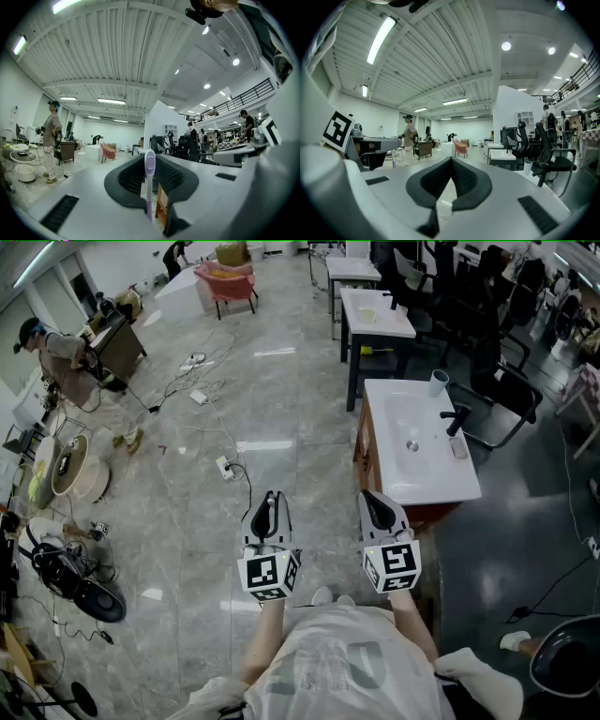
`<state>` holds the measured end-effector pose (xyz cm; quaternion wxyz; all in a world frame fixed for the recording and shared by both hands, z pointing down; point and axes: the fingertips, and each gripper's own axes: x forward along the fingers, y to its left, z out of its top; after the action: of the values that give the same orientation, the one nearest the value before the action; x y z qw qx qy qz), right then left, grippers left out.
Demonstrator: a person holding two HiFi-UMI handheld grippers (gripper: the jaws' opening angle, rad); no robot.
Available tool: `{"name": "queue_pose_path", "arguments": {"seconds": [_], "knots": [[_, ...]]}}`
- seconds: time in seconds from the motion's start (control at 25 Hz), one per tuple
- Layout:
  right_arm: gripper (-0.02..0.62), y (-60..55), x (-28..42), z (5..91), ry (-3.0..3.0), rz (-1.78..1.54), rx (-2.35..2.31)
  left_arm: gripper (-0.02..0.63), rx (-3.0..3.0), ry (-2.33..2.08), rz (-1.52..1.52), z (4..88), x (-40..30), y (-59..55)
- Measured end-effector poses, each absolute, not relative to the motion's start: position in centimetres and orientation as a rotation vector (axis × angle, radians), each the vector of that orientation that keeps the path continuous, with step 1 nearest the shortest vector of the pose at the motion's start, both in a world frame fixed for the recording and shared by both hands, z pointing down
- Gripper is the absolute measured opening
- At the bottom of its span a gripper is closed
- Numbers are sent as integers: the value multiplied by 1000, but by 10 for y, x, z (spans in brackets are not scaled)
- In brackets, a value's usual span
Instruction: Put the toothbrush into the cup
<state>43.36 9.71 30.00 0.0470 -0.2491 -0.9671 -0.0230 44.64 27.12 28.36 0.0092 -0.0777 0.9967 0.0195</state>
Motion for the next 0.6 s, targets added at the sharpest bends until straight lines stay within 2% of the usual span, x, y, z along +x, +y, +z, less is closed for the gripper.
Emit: {"name": "queue_pose_path", "arguments": {"seconds": [0.6], "knots": [[31, 94, 433, 295, -2965, -55, -806, 75, -283, 3102, 55, 278, 434, 262]]}}
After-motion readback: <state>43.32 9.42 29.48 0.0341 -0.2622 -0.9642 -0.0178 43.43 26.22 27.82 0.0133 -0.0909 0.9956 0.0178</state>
